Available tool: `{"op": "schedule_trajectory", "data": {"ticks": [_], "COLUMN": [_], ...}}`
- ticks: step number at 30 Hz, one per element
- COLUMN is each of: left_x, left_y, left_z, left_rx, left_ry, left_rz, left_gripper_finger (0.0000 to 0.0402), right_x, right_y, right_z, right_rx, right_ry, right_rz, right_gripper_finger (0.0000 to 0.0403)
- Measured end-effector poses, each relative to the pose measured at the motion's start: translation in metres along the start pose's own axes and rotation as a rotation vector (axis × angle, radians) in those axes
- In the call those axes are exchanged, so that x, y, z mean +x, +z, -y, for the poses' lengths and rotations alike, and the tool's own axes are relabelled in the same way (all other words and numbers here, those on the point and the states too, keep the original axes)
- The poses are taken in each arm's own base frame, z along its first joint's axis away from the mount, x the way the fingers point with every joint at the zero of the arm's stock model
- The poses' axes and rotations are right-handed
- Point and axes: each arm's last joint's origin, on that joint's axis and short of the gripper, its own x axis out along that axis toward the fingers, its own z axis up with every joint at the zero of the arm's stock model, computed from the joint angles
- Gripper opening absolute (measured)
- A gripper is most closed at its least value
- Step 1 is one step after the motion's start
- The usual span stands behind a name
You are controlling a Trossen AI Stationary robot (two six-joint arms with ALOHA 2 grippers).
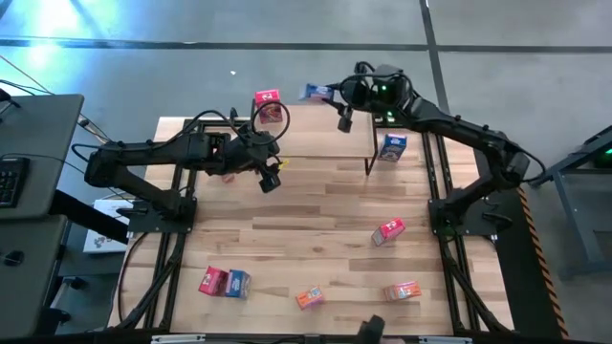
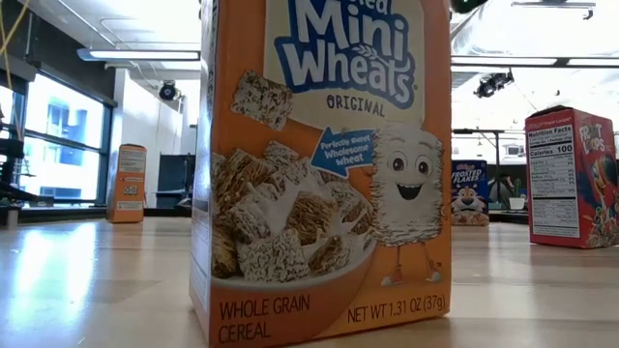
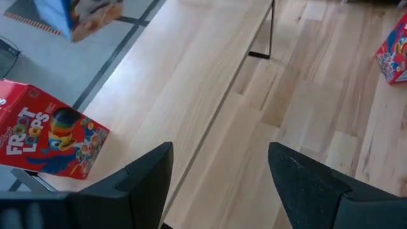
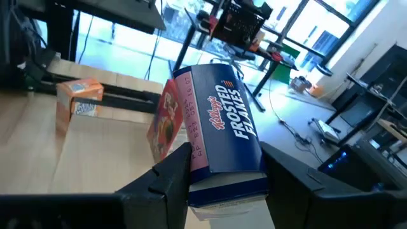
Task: Stack cereal on shelf
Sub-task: Put the middle blue cereal box on the shelf
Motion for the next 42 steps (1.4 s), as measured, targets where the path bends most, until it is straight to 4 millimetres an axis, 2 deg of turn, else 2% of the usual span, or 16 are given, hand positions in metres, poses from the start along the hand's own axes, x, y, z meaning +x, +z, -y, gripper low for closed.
{"op": "schedule_trajectory", "data": {"ticks": [5,11,27,42], "left_x": [0.0,0.0,0.0,0.0], "left_y": [0.0,0.0,0.0,0.0], "left_z": [0.0,0.0,0.0,0.0], "left_rx": [0.0,0.0,0.0,-0.001], "left_ry": [0.0,0.0,0.0,0.0], "left_rz": [0.0,0.0,0.0,0.0], "left_gripper_finger": [0.0248,0.0248,0.0248,0.0248], "right_x": [0.014,0.021,0.018,0.018], "right_y": [-0.015,-0.027,-0.039,-0.041], "right_z": [0.001,-0.005,-0.013,-0.014], "right_rx": [0.011,0.029,0.044,0.009], "right_ry": [0.009,0.054,0.155,0.171], "right_rz": [-0.039,-0.117,-0.226,-0.239], "right_gripper_finger": [0.0158,0.0158,0.0158,0.0158]}}
